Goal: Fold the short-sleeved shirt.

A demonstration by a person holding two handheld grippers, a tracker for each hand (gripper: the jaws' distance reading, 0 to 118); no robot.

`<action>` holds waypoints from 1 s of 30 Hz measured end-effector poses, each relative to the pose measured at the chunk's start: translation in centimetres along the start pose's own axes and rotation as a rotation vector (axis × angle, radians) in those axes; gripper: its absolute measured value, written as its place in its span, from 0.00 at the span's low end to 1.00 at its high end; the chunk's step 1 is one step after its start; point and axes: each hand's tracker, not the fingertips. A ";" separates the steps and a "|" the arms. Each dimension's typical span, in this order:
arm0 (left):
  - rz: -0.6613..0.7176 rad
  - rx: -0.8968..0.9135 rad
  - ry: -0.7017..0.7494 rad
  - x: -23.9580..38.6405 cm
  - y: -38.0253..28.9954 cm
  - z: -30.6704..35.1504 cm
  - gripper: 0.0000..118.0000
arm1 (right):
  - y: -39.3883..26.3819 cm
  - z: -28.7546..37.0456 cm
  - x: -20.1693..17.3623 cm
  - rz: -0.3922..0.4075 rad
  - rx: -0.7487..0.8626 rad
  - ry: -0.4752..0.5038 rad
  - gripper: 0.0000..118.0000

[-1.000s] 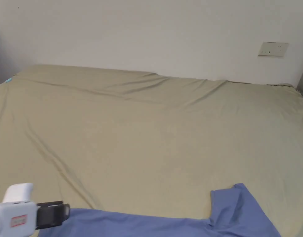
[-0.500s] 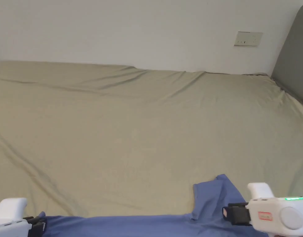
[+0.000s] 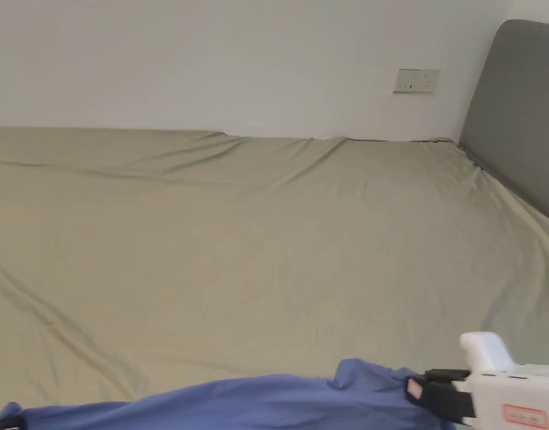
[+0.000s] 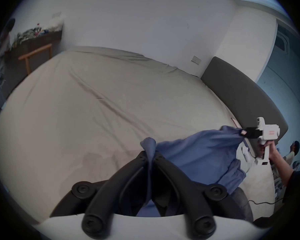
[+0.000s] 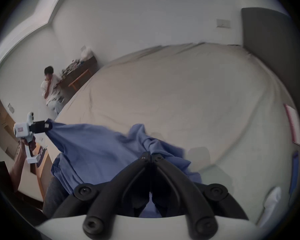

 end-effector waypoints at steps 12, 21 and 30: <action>0.157 -0.234 0.042 -4.0 -12.4 4.3 0.04 | -16.4 6.3 0.3 -0.144 -0.136 -0.018 0.06; 0.366 -0.209 0.005 -5.4 -18.0 3.1 0.19 | -18.6 3.0 -0.8 -0.065 -0.267 -0.112 0.35; 0.528 0.032 -0.226 -9.9 -14.4 7.5 1.00 | -9.3 14.3 -10.2 0.184 0.349 -0.195 0.79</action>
